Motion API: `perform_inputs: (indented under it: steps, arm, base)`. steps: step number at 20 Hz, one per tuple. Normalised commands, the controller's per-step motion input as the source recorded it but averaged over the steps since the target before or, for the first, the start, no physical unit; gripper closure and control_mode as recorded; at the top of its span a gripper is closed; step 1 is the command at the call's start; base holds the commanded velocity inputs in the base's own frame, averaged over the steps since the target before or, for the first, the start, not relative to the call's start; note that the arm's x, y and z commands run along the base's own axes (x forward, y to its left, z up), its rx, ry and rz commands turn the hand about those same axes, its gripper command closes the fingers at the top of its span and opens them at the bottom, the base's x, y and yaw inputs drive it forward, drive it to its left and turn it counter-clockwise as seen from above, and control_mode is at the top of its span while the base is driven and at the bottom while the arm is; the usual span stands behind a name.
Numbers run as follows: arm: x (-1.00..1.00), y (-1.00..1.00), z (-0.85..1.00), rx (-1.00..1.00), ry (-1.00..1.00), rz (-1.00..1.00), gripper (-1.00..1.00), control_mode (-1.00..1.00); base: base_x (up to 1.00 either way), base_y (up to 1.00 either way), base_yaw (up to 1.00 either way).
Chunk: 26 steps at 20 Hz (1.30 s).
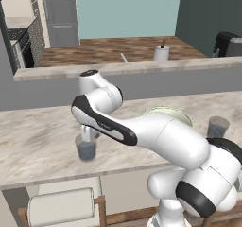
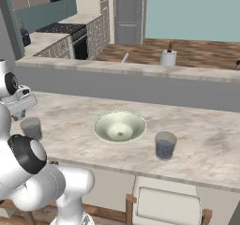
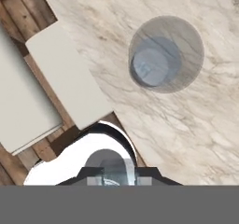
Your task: There are four ice cubes in the ice bowl. Place two ice cubes in each glass of water.
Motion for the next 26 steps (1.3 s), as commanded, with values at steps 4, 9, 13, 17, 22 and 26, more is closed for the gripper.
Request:
perform_inputs:
  steps: [4,9,13,17,22,26]
  arm:
    - [0.00,0.01,-0.10,0.09,-0.16,0.00,1.00,-1.00]
    - [0.00,0.00,-0.12,0.14,-0.14,0.01,1.00,-1.00]
    - [0.11,0.00,-0.03,0.14,-0.08,0.02,1.00,-1.00]
    - [0.17,0.00,0.00,0.05,0.00,0.01,1.00,-1.00]
    - [0.23,0.00,-0.01,0.00,0.09,0.00,1.00,-1.00]
    - [0.20,0.03,-0.09,0.00,0.06,0.00,1.00,-1.00]
  base:
    - [0.00,0.00,0.00]
    - [0.00,0.00,0.00]
    - [0.00,0.00,0.00]
    - [0.00,0.00,0.00]
    - [0.00,0.00,0.00]
    - [0.00,0.00,0.00]
